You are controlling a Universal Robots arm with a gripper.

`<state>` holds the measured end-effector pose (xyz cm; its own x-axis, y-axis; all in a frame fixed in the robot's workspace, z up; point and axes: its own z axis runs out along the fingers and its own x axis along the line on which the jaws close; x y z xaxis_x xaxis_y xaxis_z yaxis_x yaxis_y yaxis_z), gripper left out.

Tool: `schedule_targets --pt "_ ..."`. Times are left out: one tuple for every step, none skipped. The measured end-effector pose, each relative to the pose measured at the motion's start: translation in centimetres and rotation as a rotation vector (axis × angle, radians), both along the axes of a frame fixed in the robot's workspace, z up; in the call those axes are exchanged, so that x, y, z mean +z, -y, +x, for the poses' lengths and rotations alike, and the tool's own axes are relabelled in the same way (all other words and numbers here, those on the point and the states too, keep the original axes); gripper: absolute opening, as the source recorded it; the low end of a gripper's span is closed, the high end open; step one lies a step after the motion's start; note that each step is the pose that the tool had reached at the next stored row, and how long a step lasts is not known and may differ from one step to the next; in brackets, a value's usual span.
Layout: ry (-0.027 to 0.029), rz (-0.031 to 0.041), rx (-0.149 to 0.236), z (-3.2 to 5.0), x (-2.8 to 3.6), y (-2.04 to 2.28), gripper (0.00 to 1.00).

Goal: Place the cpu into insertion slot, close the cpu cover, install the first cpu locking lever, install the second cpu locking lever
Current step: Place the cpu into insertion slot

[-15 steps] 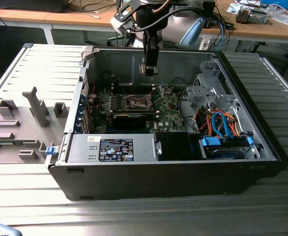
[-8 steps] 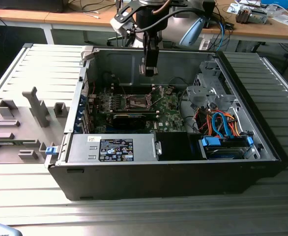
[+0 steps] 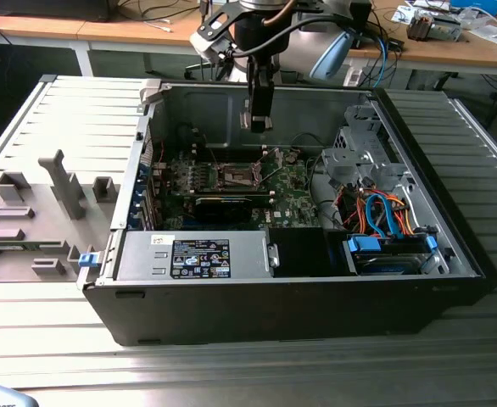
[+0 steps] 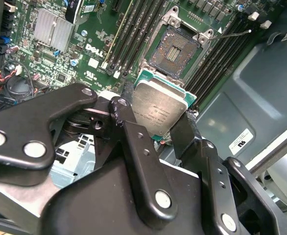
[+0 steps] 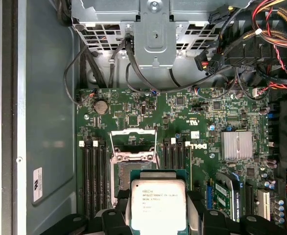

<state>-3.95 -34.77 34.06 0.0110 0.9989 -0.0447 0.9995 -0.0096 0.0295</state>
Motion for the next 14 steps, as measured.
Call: schedule_targets --pt "0.0000 0.0000 0.000 0.00 -0.01 0.00 0.55" --pt "0.0000 0.0000 0.000 0.00 -0.04 0.00 0.55" --pt "0.0000 -0.0001 0.000 -0.01 -0.06 0.00 0.55" --pt "0.0000 -0.0001 0.000 -0.01 -0.09 0.00 0.55" --pt "-0.0001 -0.0001 0.000 -0.01 -0.13 0.00 0.55" --pt "0.0000 0.0000 0.000 -0.01 -0.14 0.00 0.55" --pt "0.0000 -0.0001 0.000 -0.01 -0.16 0.00 0.55" --pt "0.0000 -0.0001 0.000 -0.02 -0.19 0.00 0.55" --pt "0.0000 -0.0001 0.000 -0.02 -0.21 0.00 0.55" --pt "0.0000 -0.0001 0.000 -0.03 -0.23 0.00 0.55" --pt "0.0000 -0.0001 0.000 -0.04 -0.24 0.00 0.55" --pt "-0.0001 -0.0001 0.000 -0.05 -0.25 0.00 0.55" --pt "0.0000 -0.0001 0.000 -0.07 -0.27 0.00 0.55" --pt "0.0000 -0.0001 0.000 -0.07 -0.28 0.00 0.55"
